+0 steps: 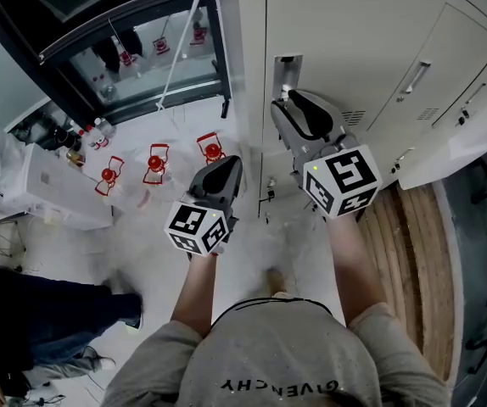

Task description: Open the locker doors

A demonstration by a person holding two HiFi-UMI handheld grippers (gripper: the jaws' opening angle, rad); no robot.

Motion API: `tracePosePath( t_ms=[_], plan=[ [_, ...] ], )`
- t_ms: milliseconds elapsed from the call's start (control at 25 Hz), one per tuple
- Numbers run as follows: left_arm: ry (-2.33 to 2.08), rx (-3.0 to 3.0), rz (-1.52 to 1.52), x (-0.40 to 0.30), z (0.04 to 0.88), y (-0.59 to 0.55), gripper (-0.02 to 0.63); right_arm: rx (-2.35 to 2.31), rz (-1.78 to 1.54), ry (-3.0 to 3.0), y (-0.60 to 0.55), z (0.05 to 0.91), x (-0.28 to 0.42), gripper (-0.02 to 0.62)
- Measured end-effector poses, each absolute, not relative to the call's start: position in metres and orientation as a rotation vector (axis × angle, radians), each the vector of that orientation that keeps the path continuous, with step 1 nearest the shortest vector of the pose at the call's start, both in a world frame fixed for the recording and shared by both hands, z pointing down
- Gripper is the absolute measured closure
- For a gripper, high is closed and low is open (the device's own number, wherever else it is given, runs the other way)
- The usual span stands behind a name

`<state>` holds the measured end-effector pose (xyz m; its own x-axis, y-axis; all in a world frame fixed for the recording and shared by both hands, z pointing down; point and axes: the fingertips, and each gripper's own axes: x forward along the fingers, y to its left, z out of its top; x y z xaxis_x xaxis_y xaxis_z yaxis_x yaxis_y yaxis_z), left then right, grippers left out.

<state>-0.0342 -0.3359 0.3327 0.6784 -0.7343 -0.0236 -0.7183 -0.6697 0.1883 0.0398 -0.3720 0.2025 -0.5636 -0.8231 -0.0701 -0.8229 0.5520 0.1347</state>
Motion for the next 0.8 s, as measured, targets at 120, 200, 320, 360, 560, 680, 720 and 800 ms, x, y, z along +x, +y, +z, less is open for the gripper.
tracePosePath(
  t_ms=[120,200,320,360,560,680,720,800],
  plan=[
    [-1.209,2.716,-0.144,-0.040,0.333,-0.338,0.607,1.484,-0.226,-2.727,-0.382,0.202,0.036,0.457],
    [-1.221,2.709,-0.142,-0.043,0.333,-0.339,0.607,1.491,-0.221,-2.704,-0.387,0.203,0.034,0.451],
    [-1.235,2.700,-0.140,-0.050,0.335,-0.339,0.607,1.482,-0.200,-2.707,-0.391,0.203,0.028,0.451],
    [-1.240,2.697,-0.140,-0.052,0.336,-0.338,0.607,1.482,-0.190,-2.712,-0.391,0.203,0.027,0.451],
    [-1.263,2.684,-0.138,-0.063,0.338,-0.333,0.607,1.467,-0.121,-2.743,-0.391,0.208,0.023,0.451],
    [-1.271,2.679,-0.136,-0.069,0.339,-0.329,0.607,1.479,-0.105,-2.754,-0.387,0.208,0.021,0.451],
    [-1.270,2.679,-0.136,-0.071,0.339,-0.327,0.607,1.483,-0.100,-2.756,-0.385,0.208,0.021,0.451],
    [-1.263,2.681,-0.137,-0.074,0.339,-0.324,0.607,1.491,-0.099,-2.751,-0.380,0.207,0.021,0.451]
  ],
)
